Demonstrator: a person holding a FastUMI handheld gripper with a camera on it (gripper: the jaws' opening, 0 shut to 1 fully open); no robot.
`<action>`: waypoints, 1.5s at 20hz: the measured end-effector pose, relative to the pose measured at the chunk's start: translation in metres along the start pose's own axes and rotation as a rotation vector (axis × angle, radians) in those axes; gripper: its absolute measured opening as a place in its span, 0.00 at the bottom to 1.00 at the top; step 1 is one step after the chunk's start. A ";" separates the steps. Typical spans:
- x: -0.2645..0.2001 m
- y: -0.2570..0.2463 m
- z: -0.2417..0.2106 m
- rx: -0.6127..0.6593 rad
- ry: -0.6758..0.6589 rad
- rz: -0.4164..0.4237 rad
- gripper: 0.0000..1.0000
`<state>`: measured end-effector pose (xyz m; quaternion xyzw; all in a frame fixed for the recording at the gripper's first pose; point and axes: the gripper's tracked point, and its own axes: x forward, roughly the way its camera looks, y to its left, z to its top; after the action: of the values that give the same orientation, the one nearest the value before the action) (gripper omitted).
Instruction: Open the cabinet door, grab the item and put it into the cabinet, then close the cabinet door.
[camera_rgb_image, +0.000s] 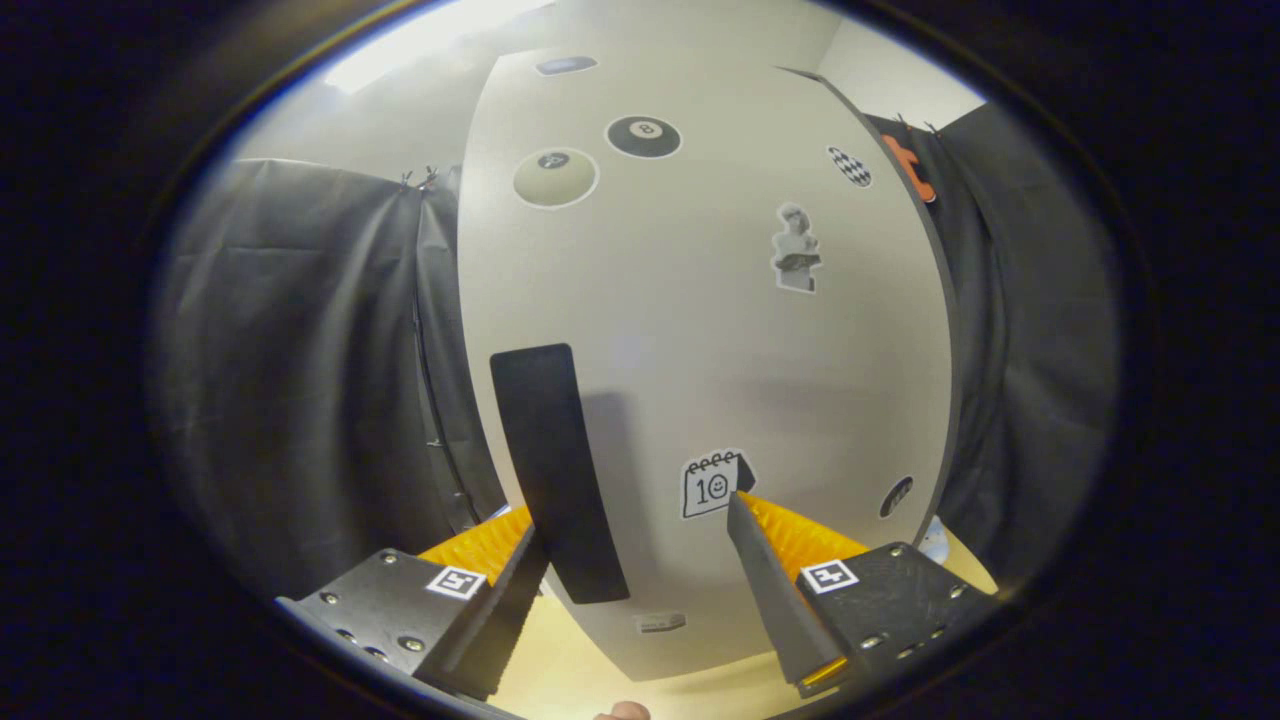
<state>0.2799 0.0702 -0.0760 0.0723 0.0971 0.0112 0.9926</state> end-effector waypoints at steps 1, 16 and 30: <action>0.003 0.001 0.000 0.001 0.000 0.000 0.99; 0.045 0.009 -0.003 0.018 -0.009 0.002 0.99; 0.060 0.013 -0.003 0.019 -0.022 -0.041 0.98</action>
<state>0.3376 0.0852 -0.0887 0.0797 0.0878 -0.0110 0.9929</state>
